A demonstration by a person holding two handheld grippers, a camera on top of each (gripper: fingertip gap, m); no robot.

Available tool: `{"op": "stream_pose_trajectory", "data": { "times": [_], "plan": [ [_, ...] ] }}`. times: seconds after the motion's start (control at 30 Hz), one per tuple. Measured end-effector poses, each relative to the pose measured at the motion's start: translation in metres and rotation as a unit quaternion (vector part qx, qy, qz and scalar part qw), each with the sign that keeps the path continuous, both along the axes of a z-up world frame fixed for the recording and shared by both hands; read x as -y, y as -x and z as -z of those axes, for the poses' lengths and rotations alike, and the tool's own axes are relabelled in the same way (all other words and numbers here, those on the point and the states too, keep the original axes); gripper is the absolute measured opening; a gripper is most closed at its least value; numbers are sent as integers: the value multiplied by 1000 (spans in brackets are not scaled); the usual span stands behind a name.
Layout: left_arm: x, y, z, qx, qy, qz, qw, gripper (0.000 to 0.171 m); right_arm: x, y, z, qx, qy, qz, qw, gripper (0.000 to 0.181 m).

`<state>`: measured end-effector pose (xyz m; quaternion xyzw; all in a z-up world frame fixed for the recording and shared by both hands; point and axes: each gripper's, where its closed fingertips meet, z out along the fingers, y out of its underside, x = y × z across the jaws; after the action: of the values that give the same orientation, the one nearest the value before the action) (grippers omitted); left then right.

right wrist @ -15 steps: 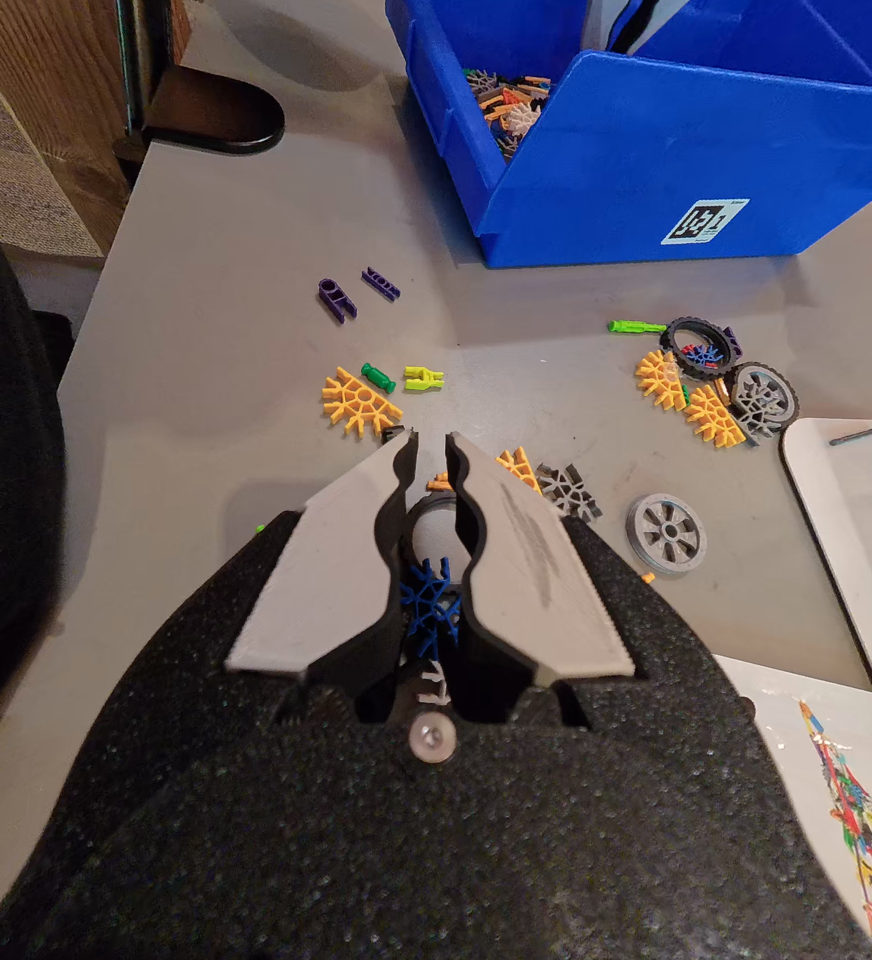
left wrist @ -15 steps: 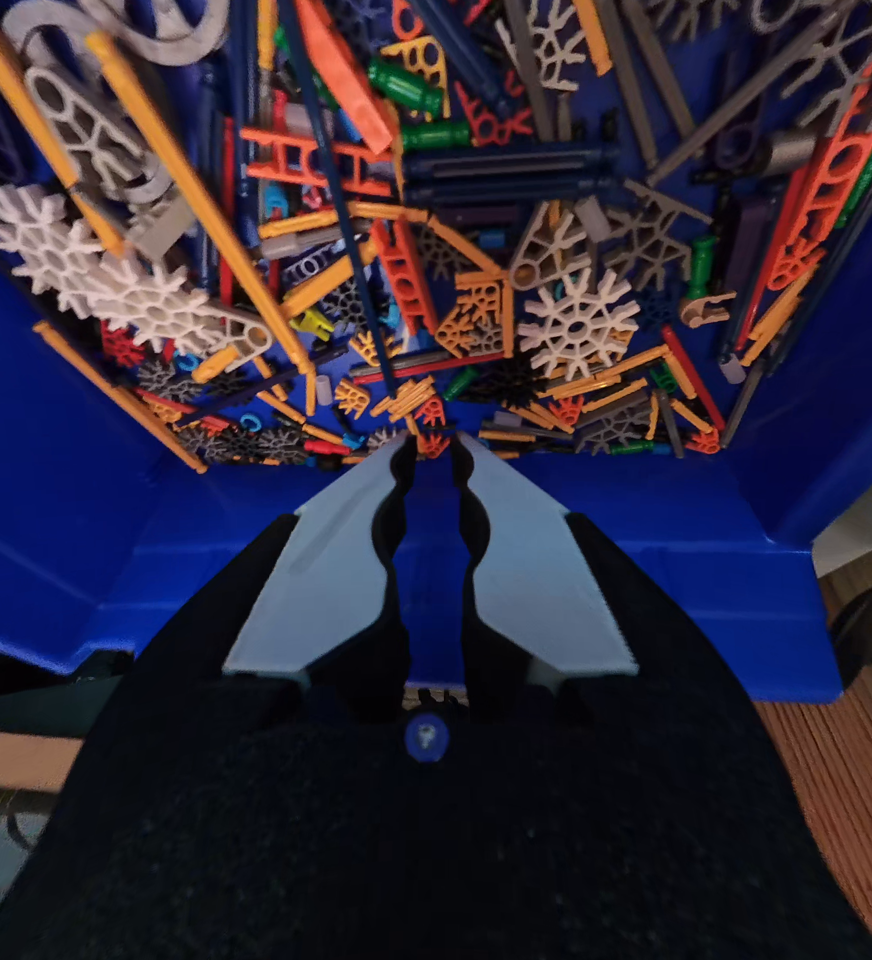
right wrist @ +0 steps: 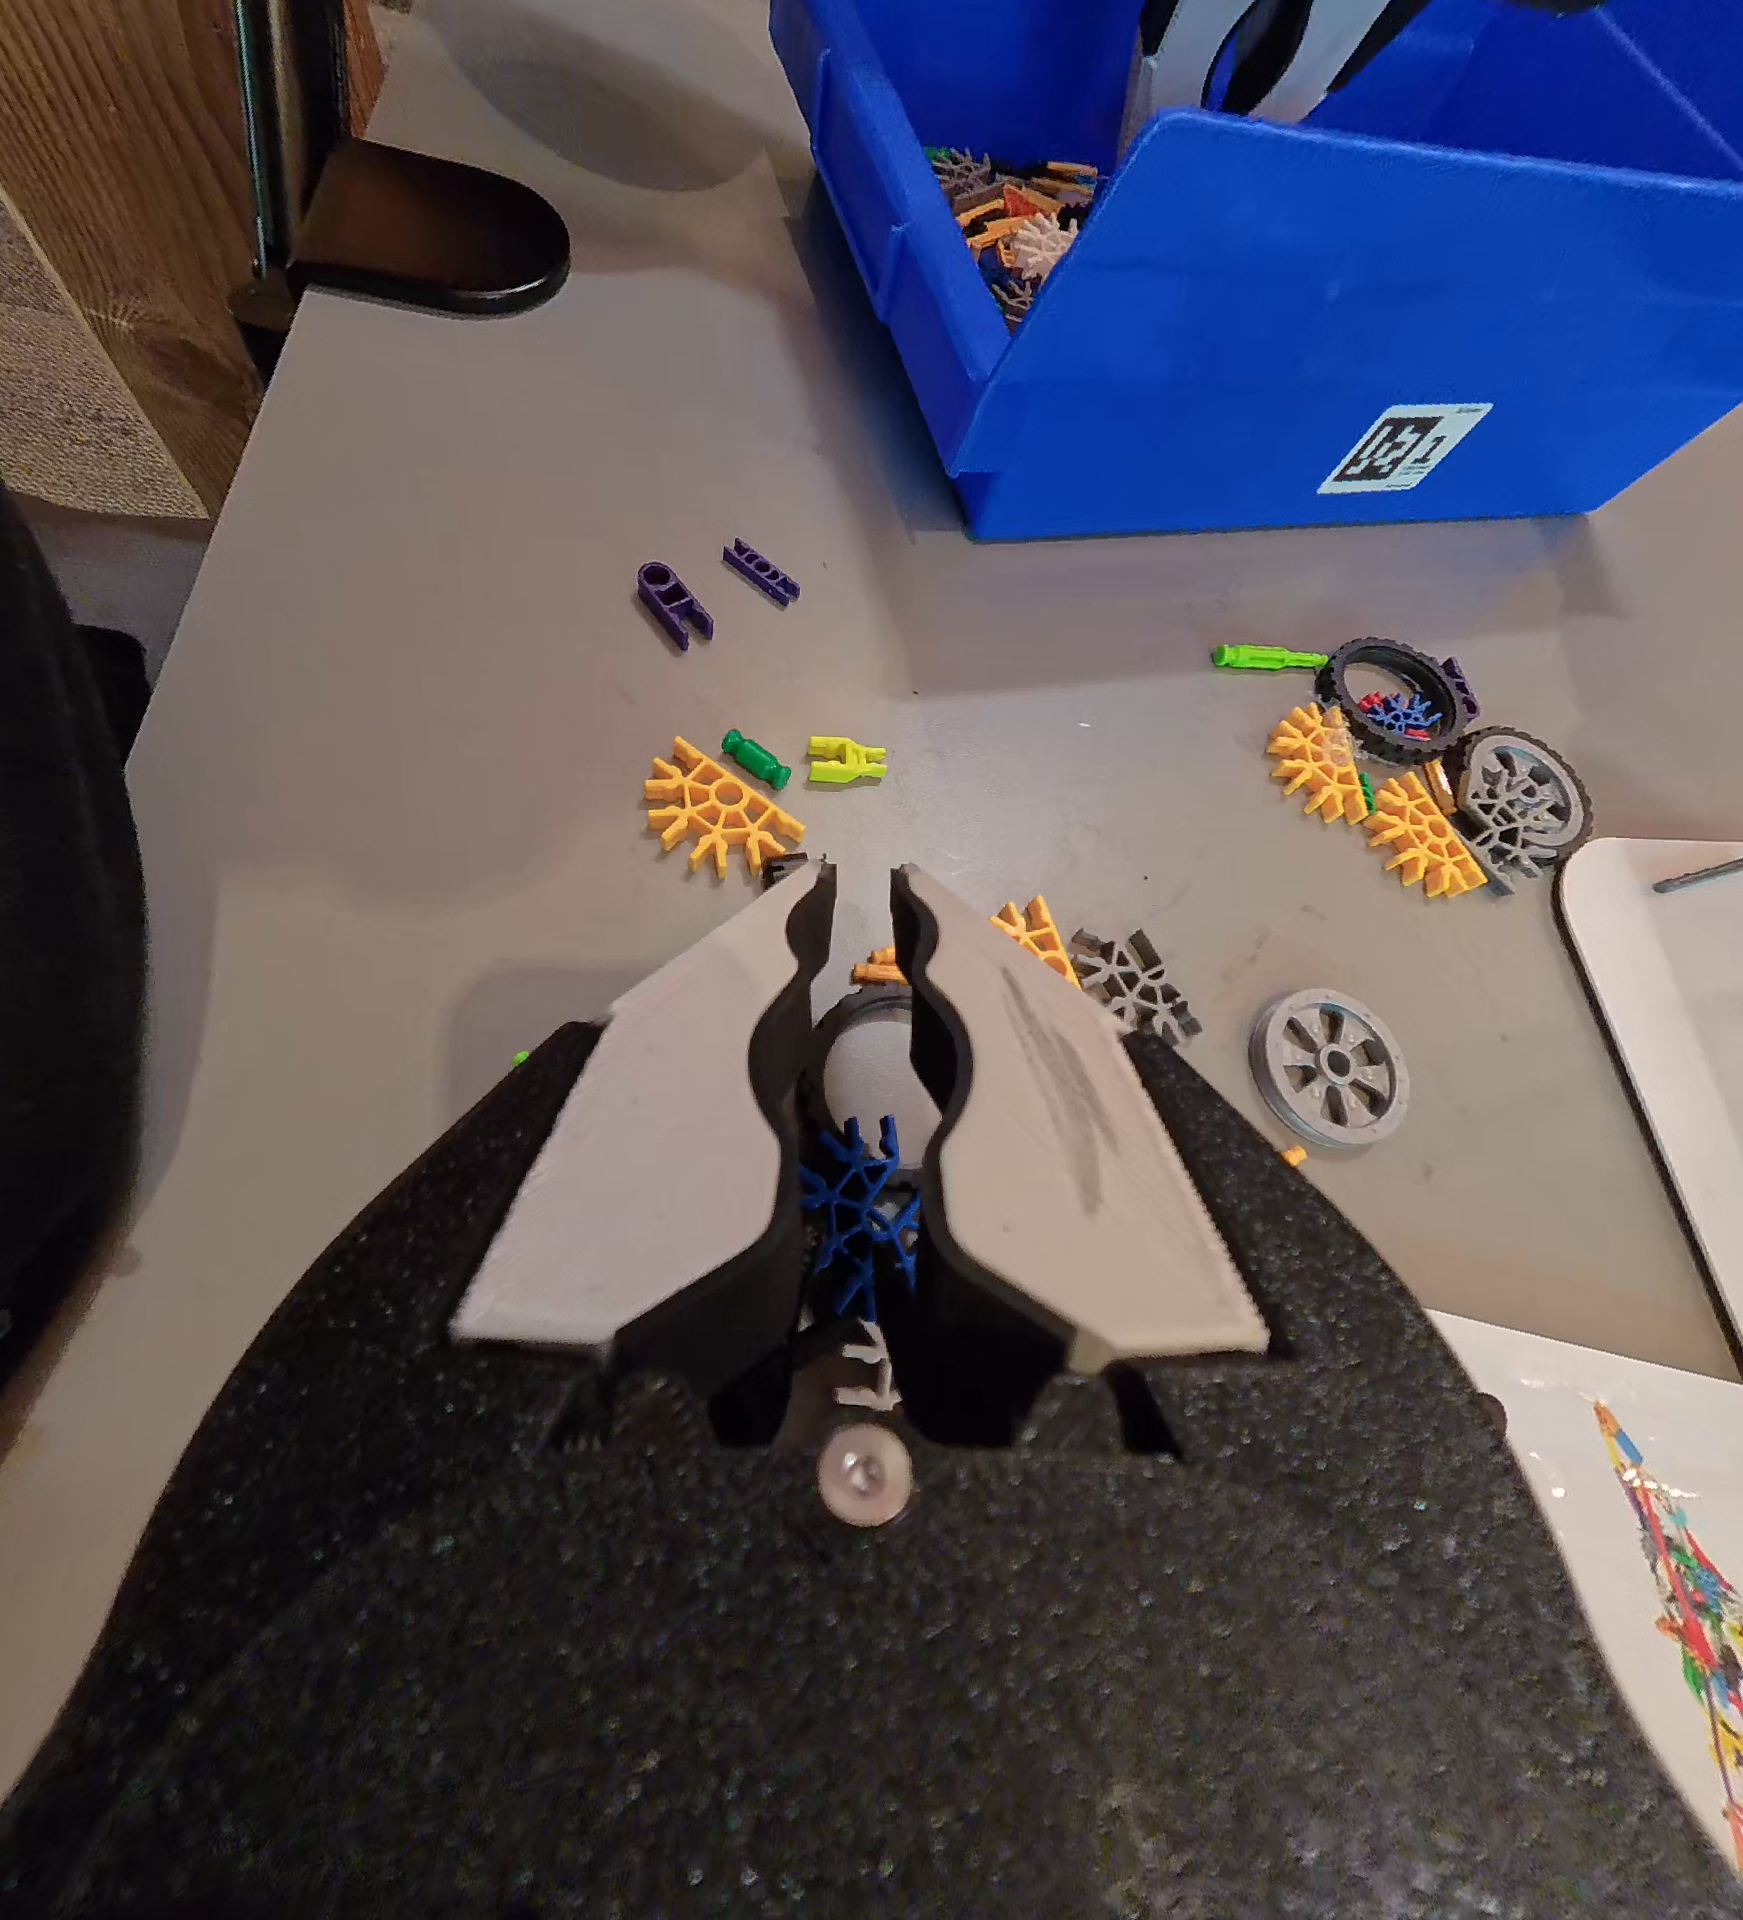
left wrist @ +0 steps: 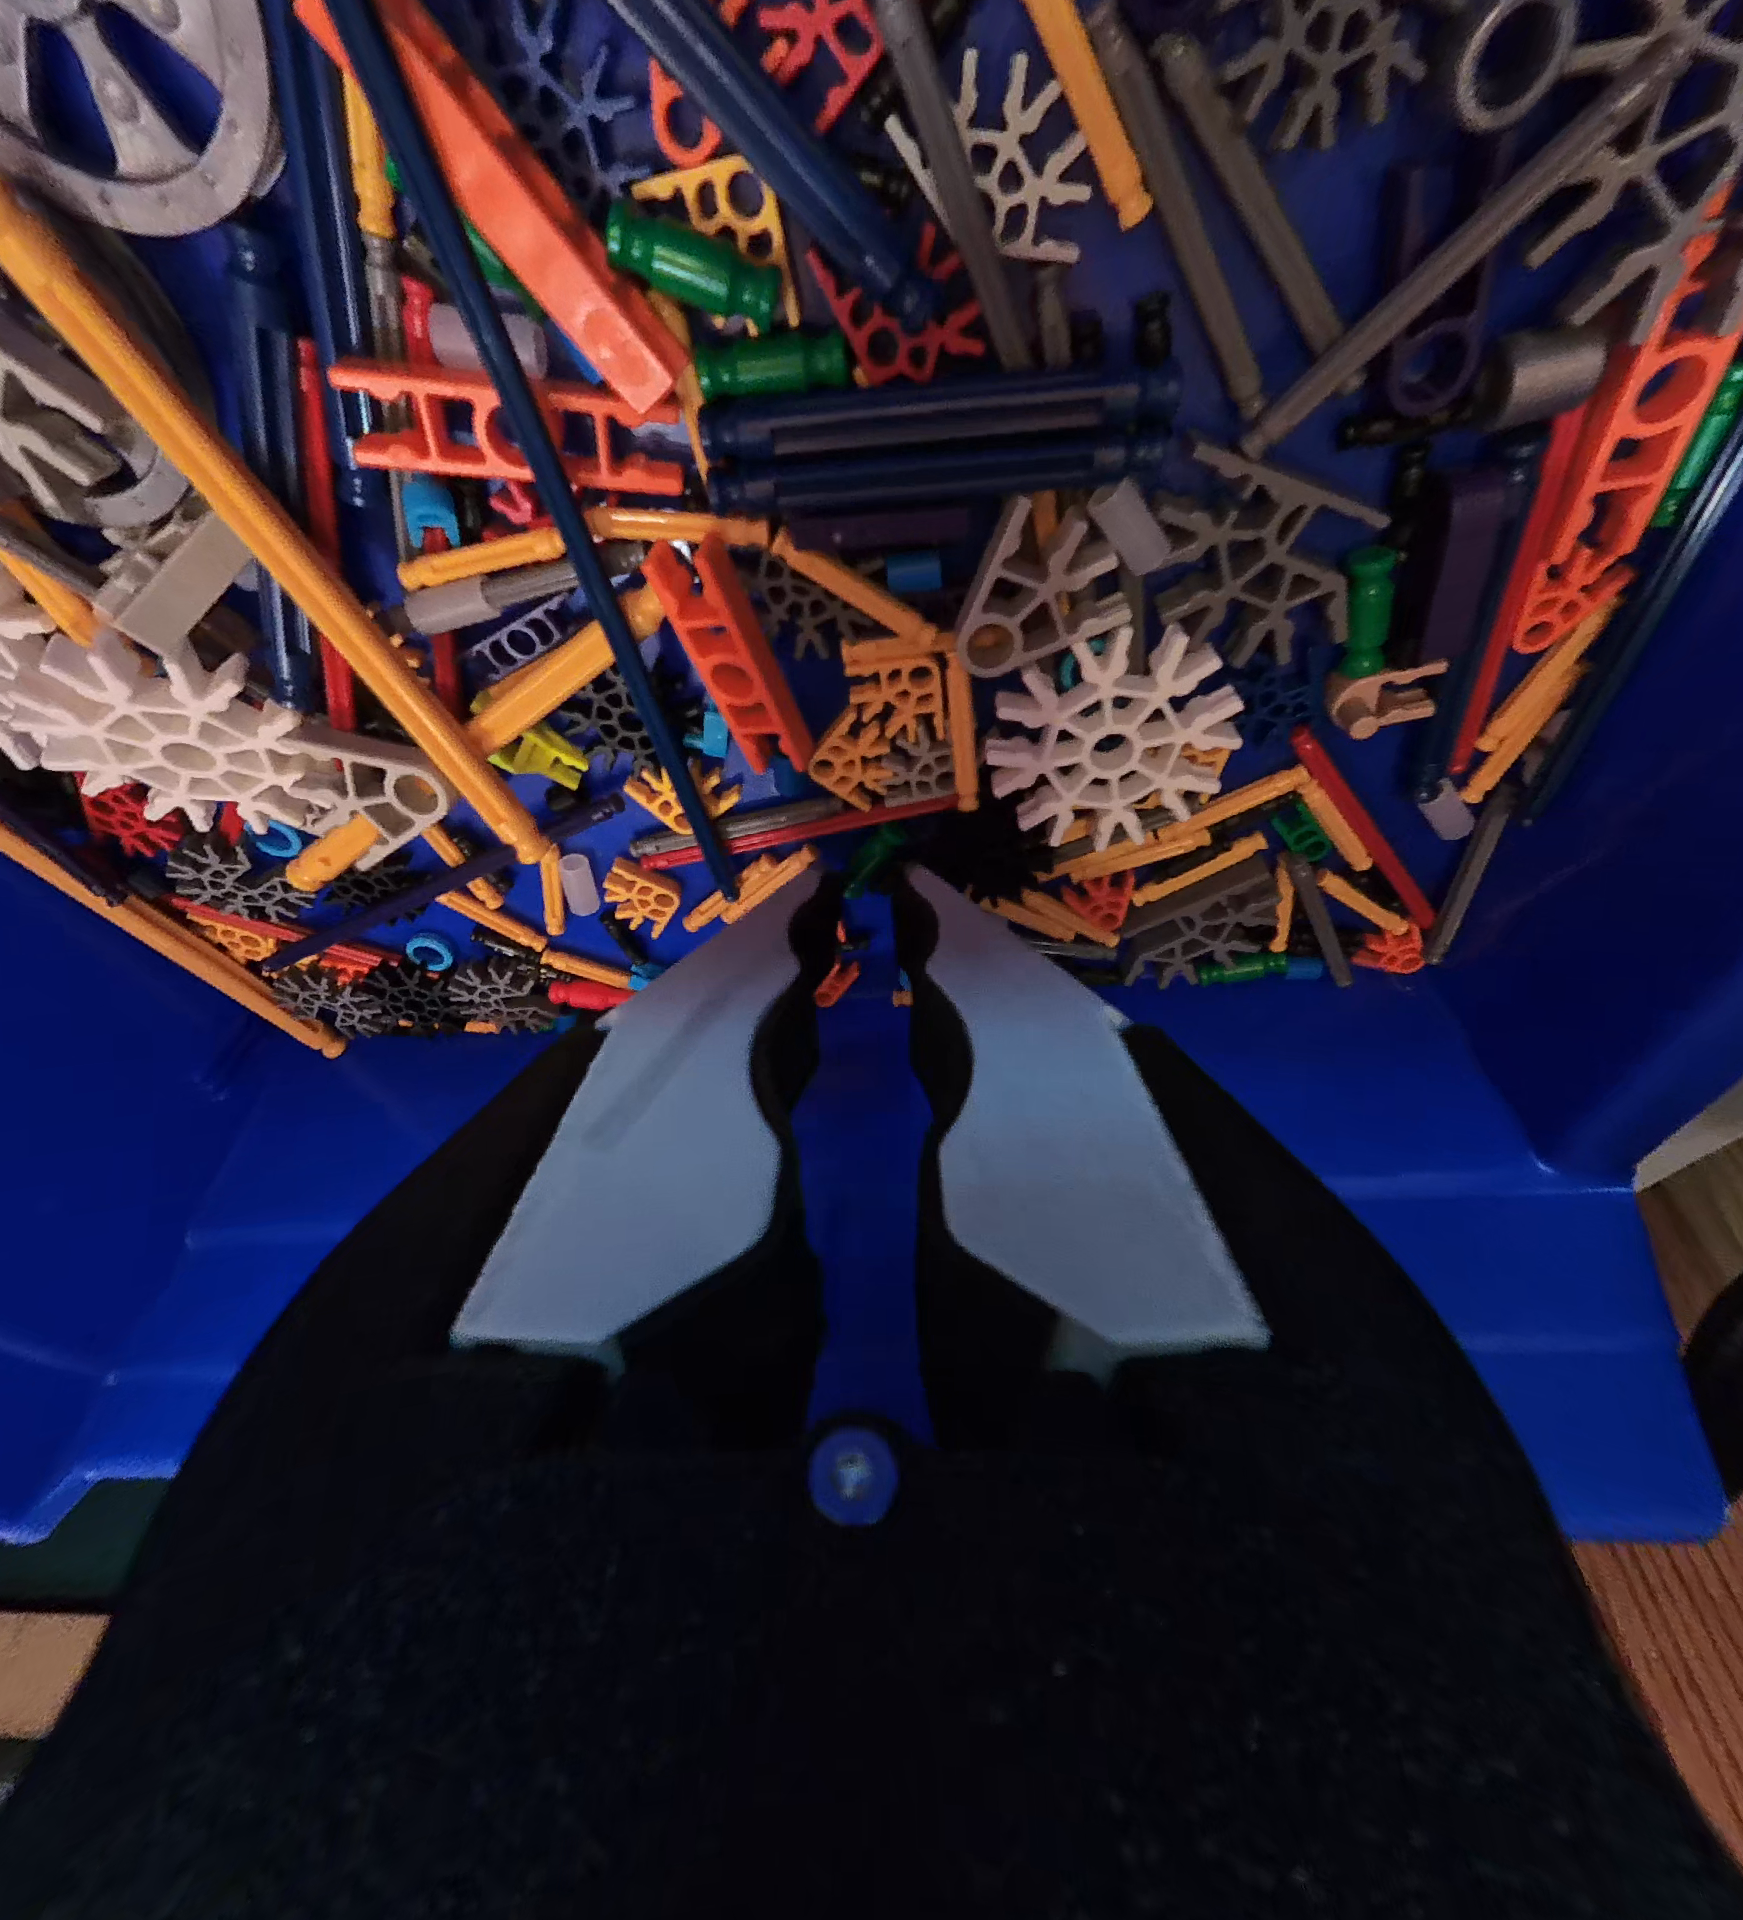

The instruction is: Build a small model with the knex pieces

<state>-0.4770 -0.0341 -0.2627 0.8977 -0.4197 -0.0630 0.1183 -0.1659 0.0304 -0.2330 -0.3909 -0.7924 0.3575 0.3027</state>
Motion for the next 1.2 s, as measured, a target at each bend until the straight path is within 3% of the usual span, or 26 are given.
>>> {"op": "stream_pose_trajectory", "data": {
  "times": [0.6, 0.77, 0.87, 1.0, 1.2],
  "plan": [
    [1, 2, 1, 7, -4, -11, 1000, 5, 0, 0, -2, -2, 0, 0, 1000, 9],
    [-18, -9, -36, 36, -70, -29, 996, 4, 1, 0, -2, -2, 1, -1, 1000, 9],
    [-47, -40, -75, 73, -141, -17, 987, 4, 2, 0, -1, -2, 1, -3, 1000, 9],
    [-83, -107, -112, 128, -201, 31, 971, 4, 2, 0, -1, -1, 0, -4, 1000, 9],
    [-121, -187, -108, 159, -173, 113, 965, 4, 4, -1, -1, -1, -3, -6, 1000, 9]
  ]
}}
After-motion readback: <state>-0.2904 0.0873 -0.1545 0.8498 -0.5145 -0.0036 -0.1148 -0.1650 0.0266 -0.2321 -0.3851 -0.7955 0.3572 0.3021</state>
